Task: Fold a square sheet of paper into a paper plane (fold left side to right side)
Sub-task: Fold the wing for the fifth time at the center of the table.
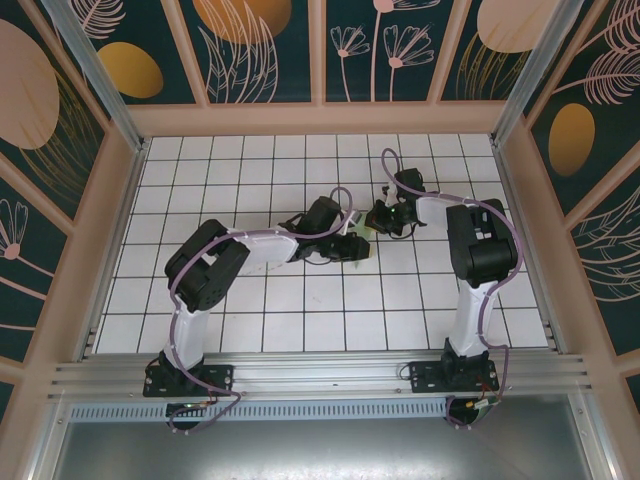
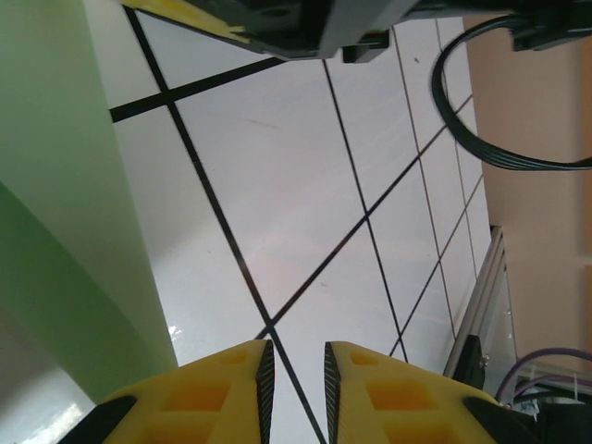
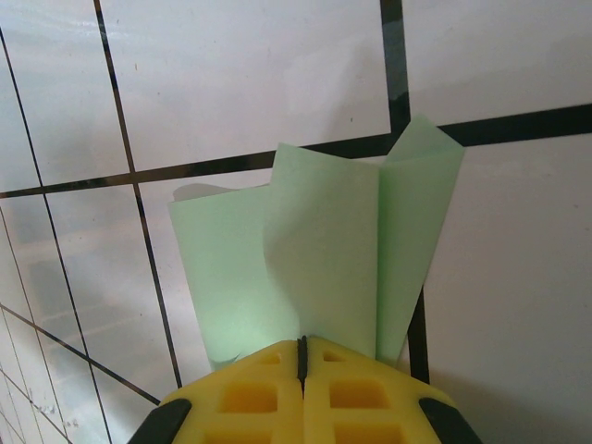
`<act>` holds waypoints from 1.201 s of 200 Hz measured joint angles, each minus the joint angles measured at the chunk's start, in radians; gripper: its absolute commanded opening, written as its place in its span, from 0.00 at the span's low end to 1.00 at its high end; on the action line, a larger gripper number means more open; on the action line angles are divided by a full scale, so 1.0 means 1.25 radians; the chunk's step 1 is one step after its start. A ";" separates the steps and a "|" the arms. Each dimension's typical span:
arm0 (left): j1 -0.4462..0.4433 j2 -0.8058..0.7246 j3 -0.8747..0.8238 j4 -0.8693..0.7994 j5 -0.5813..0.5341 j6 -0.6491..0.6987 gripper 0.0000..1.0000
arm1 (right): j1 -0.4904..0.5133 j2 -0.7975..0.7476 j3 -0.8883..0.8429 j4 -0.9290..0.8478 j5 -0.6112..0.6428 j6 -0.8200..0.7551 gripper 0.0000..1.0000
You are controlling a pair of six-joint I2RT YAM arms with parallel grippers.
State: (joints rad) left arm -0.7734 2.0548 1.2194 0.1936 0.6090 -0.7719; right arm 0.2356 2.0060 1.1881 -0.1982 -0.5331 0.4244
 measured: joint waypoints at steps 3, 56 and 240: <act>0.000 0.001 0.000 0.000 -0.002 0.000 0.23 | 0.000 0.000 0.000 0.000 0.000 0.000 0.00; 0.000 0.014 -0.016 0.002 -0.016 -0.003 0.23 | 0.000 0.000 0.000 0.000 0.000 0.000 0.00; -0.011 0.048 -0.007 -0.034 -0.075 -0.036 0.13 | -0.024 -0.200 -0.090 0.091 -0.021 -0.005 0.00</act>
State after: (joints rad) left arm -0.7868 2.1151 1.2102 0.1516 0.5148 -0.8173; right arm 0.2054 1.7557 1.0752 -0.0841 -0.5591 0.4183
